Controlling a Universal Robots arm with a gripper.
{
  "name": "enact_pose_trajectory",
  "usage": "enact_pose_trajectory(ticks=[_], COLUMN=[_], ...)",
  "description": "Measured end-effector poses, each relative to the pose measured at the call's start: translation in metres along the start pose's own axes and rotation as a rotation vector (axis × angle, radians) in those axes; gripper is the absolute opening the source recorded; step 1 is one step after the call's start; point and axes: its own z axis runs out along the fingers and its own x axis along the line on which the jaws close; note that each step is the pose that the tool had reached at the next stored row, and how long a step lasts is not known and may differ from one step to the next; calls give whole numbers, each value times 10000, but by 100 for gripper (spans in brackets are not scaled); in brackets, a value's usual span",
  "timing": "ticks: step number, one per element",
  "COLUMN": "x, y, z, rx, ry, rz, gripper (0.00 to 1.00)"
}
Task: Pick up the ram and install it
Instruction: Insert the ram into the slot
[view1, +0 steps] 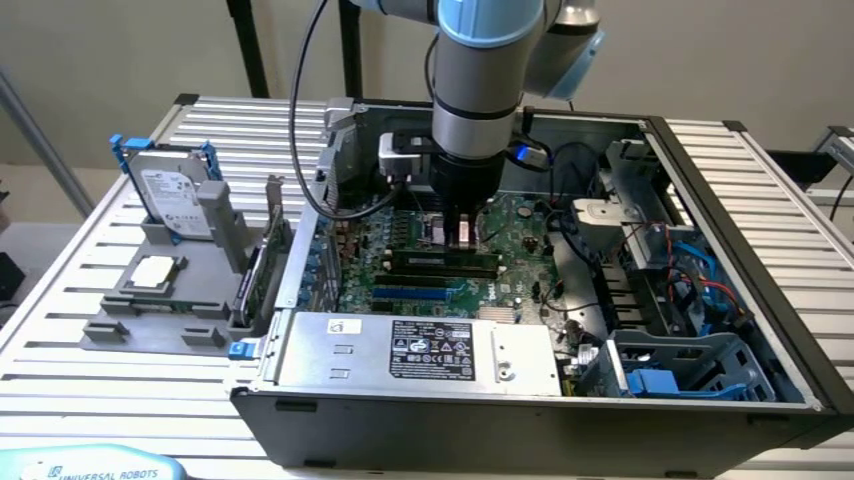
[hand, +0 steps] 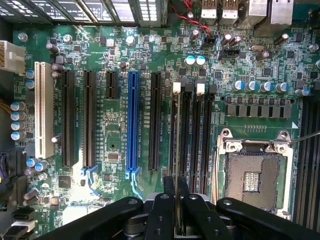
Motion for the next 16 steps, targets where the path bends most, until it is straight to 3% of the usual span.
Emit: enact_pose_trajectory(ticks=[12, 16], x=[-4, -4], y=[0, 1], z=[36, 42], rx=[11, 16], ry=[0, 2], rz=[0, 0], gripper=[14, 21])
